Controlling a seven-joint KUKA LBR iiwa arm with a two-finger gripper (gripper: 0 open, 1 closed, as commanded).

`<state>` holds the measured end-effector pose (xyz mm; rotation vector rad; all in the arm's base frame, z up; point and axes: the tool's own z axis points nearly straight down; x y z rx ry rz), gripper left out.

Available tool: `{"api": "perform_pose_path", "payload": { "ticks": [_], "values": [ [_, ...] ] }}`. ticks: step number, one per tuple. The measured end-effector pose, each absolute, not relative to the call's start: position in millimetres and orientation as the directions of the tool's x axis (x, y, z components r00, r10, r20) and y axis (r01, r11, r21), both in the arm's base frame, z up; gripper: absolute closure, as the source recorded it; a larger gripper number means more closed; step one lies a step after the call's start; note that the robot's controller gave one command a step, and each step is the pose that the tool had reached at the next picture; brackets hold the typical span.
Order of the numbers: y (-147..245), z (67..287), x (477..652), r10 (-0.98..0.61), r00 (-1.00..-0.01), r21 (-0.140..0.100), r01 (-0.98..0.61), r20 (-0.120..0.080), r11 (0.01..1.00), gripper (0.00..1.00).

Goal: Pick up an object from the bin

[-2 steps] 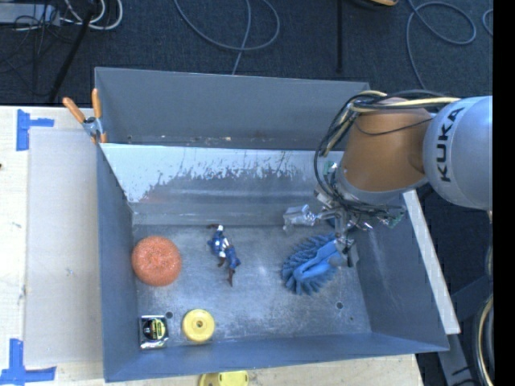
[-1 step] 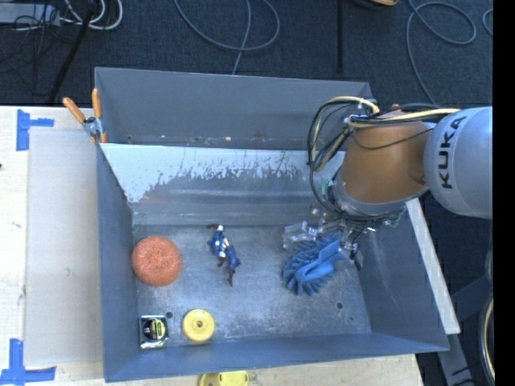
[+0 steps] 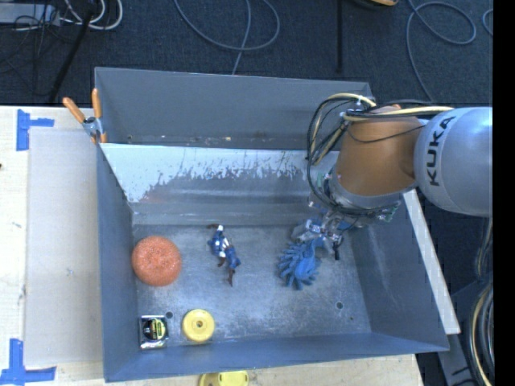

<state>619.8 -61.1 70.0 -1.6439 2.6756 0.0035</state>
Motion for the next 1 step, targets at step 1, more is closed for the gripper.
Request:
{"api": "perform_pose_path", "payload": {
  "ticks": [1],
  "values": [
    [-61.1, 70.0, 619.8, -0.892, -0.452, 0.001, -0.892, -0.002, 0.452, 1.00]
  ]
}}
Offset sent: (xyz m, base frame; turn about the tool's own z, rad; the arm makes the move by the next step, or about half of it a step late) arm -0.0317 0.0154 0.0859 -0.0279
